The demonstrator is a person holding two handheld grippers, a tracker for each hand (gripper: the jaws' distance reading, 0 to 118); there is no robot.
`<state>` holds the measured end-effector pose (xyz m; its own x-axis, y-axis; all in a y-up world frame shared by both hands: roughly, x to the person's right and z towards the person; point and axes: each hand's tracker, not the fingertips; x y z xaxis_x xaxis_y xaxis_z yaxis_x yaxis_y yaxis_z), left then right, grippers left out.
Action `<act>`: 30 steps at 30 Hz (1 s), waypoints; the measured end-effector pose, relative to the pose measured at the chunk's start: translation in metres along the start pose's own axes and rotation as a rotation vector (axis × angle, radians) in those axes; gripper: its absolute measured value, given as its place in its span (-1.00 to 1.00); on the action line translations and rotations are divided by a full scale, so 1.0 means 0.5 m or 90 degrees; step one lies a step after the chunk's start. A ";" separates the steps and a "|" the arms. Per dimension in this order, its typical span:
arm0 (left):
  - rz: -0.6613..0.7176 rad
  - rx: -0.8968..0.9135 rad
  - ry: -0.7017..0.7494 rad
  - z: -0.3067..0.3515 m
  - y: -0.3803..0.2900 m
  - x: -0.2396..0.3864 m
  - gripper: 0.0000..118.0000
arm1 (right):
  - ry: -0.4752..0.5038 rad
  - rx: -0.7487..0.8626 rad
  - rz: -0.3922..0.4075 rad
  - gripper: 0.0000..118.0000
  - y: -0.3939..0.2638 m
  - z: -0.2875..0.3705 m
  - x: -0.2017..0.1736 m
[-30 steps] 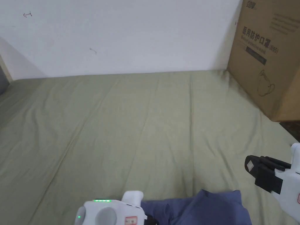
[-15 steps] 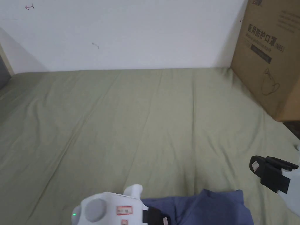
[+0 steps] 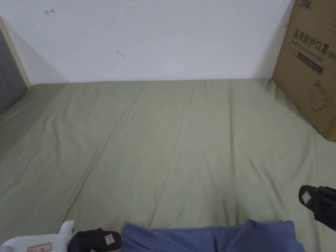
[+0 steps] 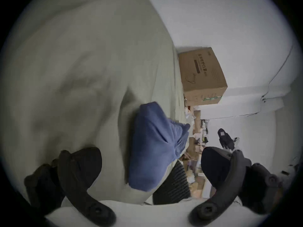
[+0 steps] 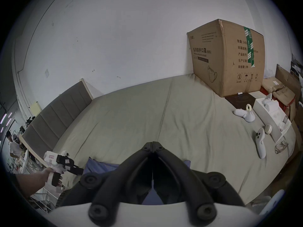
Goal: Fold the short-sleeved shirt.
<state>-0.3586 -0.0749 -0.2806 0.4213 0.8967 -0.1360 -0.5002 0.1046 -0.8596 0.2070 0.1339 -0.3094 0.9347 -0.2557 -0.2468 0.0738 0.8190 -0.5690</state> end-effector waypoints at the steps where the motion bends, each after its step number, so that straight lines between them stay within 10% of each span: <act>1: 0.014 -0.010 -0.030 -0.023 0.001 -0.015 1.00 | -0.003 -0.005 0.001 -1.00 0.000 0.001 0.000; 10: -0.024 -0.081 -0.192 -0.168 -0.011 -0.007 1.00 | -0.034 -0.016 0.012 -1.00 0.011 0.004 0.009; 12: 0.022 -0.052 -0.187 -0.145 -0.007 -0.030 0.21 | -0.033 -0.016 0.012 -1.00 0.011 0.003 0.008; 13: 0.027 -0.044 -0.092 -0.133 -0.004 -0.043 -0.68 | -0.031 -0.018 0.012 -1.00 0.008 0.000 0.009; 14: 0.013 -0.056 0.015 -0.135 -0.003 -0.049 -0.80 | -0.028 -0.020 0.013 -1.00 0.007 -0.003 0.008; 16: 0.031 -0.055 -0.080 -0.123 -0.009 -0.012 -0.79 | -0.023 -0.025 0.014 -1.00 0.004 -0.006 0.004; 30: -0.273 0.080 0.452 0.108 -0.028 0.364 -0.79 | 0.009 0.069 0.021 -1.00 0.053 -0.008 0.011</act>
<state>-0.3156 0.1098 -0.2667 0.9496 0.2879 -0.1238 -0.2504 0.4598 -0.8520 0.2129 0.1518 -0.3290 0.9321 -0.2347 -0.2760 0.0811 0.8777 -0.4723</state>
